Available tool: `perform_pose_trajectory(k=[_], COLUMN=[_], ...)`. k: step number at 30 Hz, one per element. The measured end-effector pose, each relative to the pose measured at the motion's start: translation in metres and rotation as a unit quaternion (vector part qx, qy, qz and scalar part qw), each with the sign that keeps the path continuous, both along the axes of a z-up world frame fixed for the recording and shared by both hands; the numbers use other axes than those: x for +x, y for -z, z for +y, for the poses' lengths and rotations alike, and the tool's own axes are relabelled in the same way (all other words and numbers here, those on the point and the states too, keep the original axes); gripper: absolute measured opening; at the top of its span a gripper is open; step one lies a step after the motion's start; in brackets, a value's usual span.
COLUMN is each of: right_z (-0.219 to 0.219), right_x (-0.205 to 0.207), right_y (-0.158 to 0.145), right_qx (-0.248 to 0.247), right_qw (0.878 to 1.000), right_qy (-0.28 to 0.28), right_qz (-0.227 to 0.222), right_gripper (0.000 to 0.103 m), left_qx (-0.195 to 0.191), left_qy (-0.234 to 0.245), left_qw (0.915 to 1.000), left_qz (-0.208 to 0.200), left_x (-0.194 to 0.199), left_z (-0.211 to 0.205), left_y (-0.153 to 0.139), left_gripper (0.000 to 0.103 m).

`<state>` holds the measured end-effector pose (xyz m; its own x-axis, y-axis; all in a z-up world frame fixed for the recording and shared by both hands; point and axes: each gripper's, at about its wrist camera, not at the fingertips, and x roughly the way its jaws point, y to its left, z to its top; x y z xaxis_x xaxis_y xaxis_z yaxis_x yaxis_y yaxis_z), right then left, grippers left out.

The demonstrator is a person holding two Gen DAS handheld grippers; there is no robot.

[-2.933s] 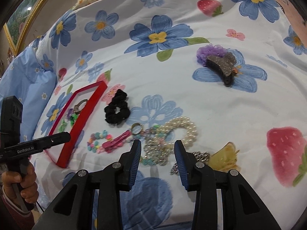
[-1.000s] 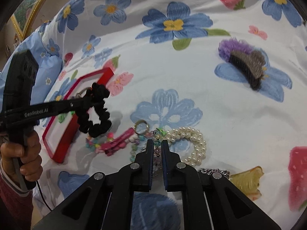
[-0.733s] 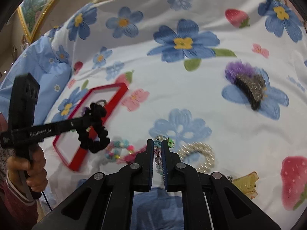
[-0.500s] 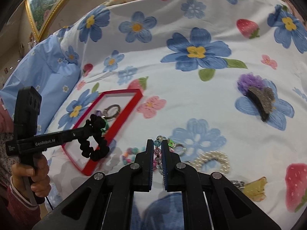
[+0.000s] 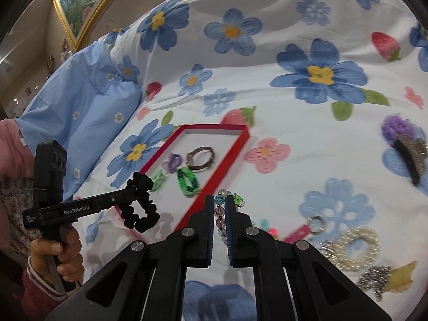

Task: Organize jewelry
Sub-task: 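Carry the black scrunchie and beaded bracelet into the red tray while both tools release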

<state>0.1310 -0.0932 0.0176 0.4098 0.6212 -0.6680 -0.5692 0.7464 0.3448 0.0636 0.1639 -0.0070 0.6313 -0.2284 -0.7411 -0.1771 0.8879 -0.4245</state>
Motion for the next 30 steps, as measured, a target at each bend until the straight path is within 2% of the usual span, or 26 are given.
perform_pose_trajectory(k=[18, 24, 30], right_z=[0.093, 0.122, 0.134], right_x=[0.004, 0.009, 0.028], right_y=[0.009, 0.029, 0.051], right_qx=[0.016, 0.007, -0.030], right_qw=[0.996, 0.994, 0.994], right_qy=[-0.087, -0.109, -0.101], right_qz=[0.017, 0.033, 0.030], right_gripper=[0.007, 0.007, 0.007], left_qx=[0.001, 0.001, 0.004], left_qy=[-0.045, -0.049, -0.053], left_qw=[0.9987, 0.9980, 0.9970], left_qz=[0.026, 0.041, 0.057], left_x=[0.002, 0.011, 0.024], left_z=[0.050, 0.060, 0.069], left_y=[0.024, 0.038, 0.052], left_gripper=[0.007, 0.007, 0.007])
